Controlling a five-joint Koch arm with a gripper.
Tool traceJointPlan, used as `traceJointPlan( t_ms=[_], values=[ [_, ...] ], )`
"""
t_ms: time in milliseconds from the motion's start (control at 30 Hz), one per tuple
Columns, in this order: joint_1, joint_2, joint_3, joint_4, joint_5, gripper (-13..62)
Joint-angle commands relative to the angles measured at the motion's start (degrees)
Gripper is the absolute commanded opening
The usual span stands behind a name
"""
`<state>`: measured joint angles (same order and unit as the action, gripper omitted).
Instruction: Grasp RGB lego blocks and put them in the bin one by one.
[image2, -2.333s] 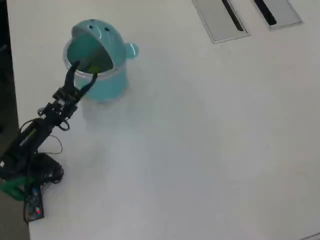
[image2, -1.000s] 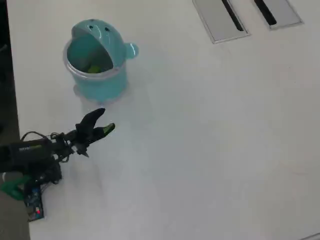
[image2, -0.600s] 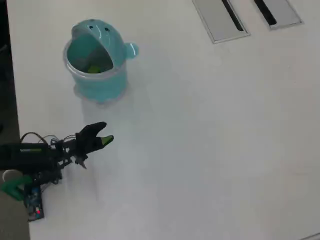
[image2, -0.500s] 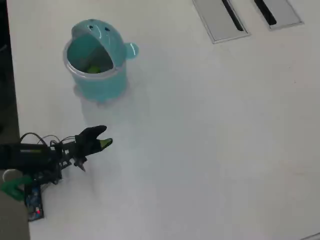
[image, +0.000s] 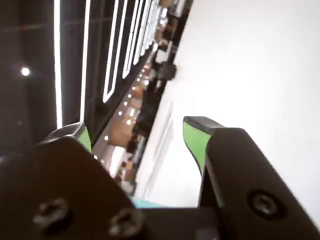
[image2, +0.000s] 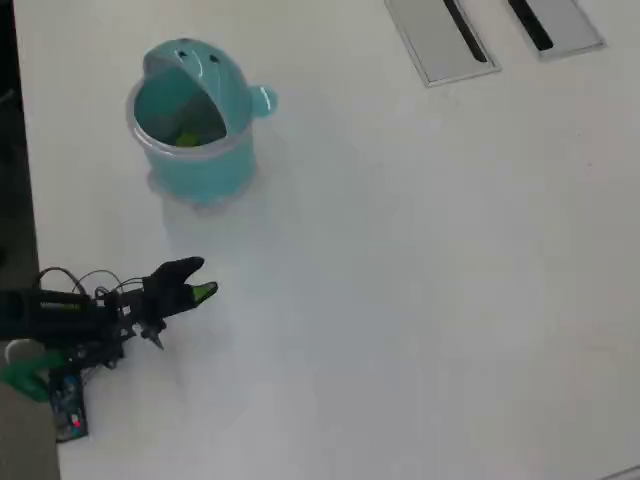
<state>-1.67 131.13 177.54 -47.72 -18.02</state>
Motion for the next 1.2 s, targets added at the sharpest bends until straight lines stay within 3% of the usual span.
traceJointPlan(
  t_ms=[0, 1167],
  values=[
    [0.5, 3.6, 4.1, -4.1, 0.1, 35.6],
    [1.8, 3.0, 4.2, 31.8, 12.1, 35.6]
  ],
)
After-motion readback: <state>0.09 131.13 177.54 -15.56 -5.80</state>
